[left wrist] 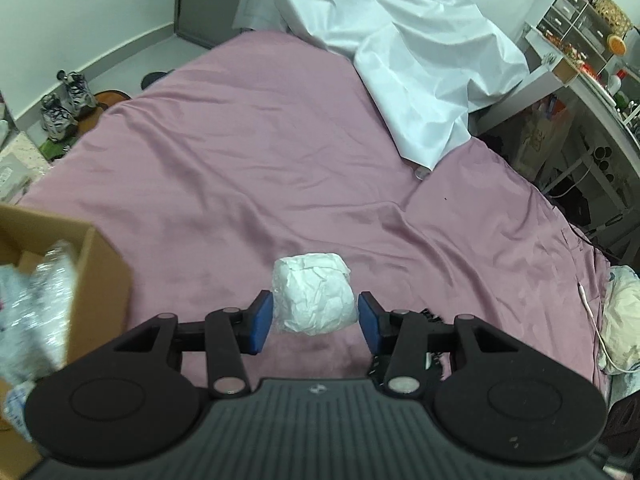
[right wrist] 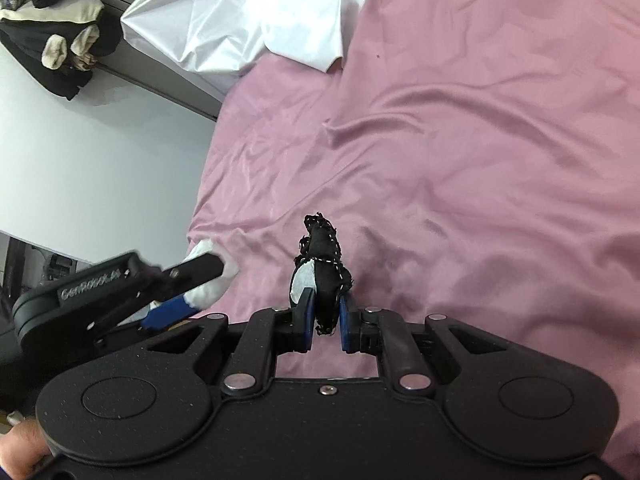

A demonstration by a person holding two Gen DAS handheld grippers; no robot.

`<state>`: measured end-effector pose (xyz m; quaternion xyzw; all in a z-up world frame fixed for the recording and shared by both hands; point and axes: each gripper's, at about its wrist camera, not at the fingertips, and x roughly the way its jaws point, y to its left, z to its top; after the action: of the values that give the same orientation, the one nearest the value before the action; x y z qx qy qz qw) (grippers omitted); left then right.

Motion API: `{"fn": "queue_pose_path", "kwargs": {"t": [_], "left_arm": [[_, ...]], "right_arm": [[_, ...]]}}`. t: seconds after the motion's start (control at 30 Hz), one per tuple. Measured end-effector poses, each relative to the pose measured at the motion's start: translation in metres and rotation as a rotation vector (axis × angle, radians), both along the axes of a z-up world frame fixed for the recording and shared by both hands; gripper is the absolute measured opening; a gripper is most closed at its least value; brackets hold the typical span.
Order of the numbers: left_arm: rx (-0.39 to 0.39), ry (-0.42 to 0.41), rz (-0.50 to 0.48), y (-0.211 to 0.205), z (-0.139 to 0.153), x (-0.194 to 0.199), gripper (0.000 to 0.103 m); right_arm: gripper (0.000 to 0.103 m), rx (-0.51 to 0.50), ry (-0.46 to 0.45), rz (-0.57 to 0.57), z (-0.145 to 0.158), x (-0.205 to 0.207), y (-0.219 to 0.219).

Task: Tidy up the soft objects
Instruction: 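Carry the tissue ball and black plush over the cardboard box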

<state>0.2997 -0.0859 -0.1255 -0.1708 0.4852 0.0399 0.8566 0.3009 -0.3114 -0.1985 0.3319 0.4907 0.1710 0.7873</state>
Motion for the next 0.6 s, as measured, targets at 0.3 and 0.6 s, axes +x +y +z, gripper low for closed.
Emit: {"fn": "queue_pose_path", "kwargs": {"t": [0.3,0.6], "left_arm": [[0.005,-0.03,0.038,0.02,0.027,-0.042,0.045],[-0.001,-0.069,0.1,0.047,0.051,-0.08,0.045]], "right_arm": [[0.013,-0.069,-0.073,0.015,0.028,-0.019,0.004],[0.013,-0.068,-0.155,0.03,0.058,-0.033,0.015]]}}
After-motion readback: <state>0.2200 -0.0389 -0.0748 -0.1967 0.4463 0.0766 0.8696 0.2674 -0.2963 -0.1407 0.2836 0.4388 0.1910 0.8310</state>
